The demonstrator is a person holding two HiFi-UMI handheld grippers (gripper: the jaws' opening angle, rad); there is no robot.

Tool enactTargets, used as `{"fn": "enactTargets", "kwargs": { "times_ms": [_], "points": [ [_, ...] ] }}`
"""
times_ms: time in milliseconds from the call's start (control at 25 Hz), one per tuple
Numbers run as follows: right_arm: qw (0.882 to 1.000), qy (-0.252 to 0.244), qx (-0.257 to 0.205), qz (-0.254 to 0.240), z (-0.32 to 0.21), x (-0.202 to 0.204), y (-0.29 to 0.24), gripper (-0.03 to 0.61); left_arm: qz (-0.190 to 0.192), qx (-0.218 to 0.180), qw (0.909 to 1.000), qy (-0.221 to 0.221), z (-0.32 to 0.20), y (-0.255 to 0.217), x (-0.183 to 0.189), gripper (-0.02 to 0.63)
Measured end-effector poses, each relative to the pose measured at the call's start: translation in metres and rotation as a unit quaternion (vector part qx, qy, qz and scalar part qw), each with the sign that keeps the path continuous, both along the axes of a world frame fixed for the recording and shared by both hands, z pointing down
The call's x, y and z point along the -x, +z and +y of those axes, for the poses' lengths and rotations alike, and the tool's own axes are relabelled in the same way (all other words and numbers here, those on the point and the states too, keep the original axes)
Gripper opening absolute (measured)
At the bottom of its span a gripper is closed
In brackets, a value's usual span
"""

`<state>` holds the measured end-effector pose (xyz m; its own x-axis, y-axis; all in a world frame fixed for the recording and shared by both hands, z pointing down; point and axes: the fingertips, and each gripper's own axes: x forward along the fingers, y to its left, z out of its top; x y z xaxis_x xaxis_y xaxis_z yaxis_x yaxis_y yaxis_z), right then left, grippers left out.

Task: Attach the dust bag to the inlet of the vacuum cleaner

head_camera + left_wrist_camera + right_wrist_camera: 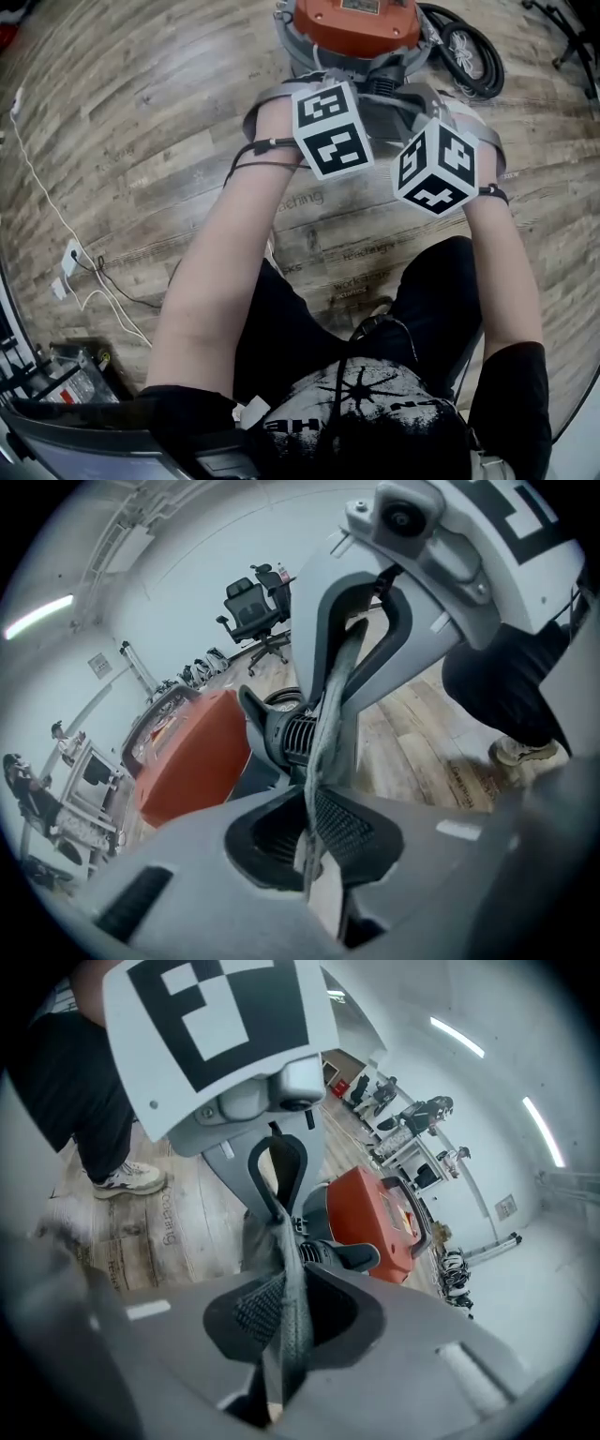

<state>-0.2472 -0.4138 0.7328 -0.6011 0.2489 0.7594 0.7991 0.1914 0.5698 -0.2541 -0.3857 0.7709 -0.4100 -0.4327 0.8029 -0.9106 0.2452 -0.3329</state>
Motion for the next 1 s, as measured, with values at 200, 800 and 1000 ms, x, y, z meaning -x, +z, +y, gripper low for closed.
{"fn": "enactTargets", "kwargs": {
  "times_ms": [200,800,1000],
  "points": [
    [0.997,0.037,0.061,0.027,-0.021,0.005,0.008,0.048,-0.013,-0.024,0.9995,0.016,-0.014,-0.018,0.006,0.034],
    [0.998,0.049,0.048,0.0,-0.02,0.014,0.005,0.051,-0.017,-0.043,0.9989,-0.002,-0.012,-0.019,0.005,0.032],
    [0.999,0.008,-0.011,-0.032,-0.004,0.012,-0.001,0.054,0.006,-0.017,0.9997,-0.018,-0.003,0.003,0.007,0.029]
  ]
}}
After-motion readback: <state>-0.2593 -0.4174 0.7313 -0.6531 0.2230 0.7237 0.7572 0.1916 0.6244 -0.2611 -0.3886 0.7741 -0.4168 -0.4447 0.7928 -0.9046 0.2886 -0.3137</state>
